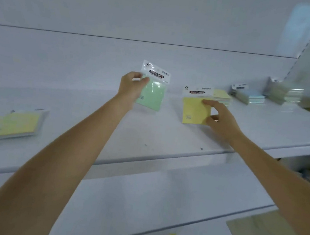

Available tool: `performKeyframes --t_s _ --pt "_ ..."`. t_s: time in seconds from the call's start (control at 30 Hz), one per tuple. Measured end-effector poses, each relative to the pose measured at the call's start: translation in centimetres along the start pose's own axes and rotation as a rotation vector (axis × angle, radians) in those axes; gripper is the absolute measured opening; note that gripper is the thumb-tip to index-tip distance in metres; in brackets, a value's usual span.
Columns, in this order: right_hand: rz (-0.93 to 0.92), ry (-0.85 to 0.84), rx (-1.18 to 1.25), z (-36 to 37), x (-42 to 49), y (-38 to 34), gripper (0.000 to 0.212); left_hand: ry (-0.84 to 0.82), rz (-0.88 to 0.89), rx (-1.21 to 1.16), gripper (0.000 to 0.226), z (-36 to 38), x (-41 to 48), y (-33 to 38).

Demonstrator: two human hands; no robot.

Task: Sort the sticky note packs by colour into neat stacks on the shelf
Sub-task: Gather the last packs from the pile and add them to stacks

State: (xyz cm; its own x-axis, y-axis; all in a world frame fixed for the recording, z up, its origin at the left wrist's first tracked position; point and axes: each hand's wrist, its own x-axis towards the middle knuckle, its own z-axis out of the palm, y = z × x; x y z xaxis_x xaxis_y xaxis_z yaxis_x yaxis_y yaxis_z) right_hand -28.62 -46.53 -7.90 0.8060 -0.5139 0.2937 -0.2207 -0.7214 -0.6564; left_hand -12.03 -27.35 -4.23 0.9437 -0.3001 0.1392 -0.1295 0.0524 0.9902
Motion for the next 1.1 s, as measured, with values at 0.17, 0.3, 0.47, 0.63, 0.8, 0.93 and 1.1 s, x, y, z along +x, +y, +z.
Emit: performKeyframes --t_s 0.17,0.3,0.47,0.63,0.8,0.93,1.1 --pt "0.095 0.039 -0.031 -8.1 -0.2 8.5 0.056 0.016 -0.033 -0.056 0.023 11.3 -1.3 -0.8" --pt "0.118 0.037 0.055 -11.7 0.4 13.4 0.057 0.065 -0.079 -0.1 0.035 17.4 -2.1 -0.6" --pt "0.12 0.037 0.254 -12.6 3.8 15.0 0.058 0.175 -0.055 -0.089 0.029 20.1 -1.4 -1.1" --pt "0.064 0.032 0.315 -10.4 9.5 13.2 0.053 0.261 0.033 -0.03 0.041 20.0 0.6 -1.6" --pt "0.046 -0.058 0.22 -8.1 14.6 11.6 0.055 0.29 0.112 0.017 0.033 18.8 3.6 -1.5" --pt "0.05 -0.125 0.073 -7.4 17.0 10.9 0.053 0.271 0.124 0.029 0.02 19.0 5.1 -1.3" --pt "0.014 -0.116 -0.036 -6.6 18.4 10.5 0.044 0.245 0.126 0.046 0.023 19.9 5.6 -1.5"
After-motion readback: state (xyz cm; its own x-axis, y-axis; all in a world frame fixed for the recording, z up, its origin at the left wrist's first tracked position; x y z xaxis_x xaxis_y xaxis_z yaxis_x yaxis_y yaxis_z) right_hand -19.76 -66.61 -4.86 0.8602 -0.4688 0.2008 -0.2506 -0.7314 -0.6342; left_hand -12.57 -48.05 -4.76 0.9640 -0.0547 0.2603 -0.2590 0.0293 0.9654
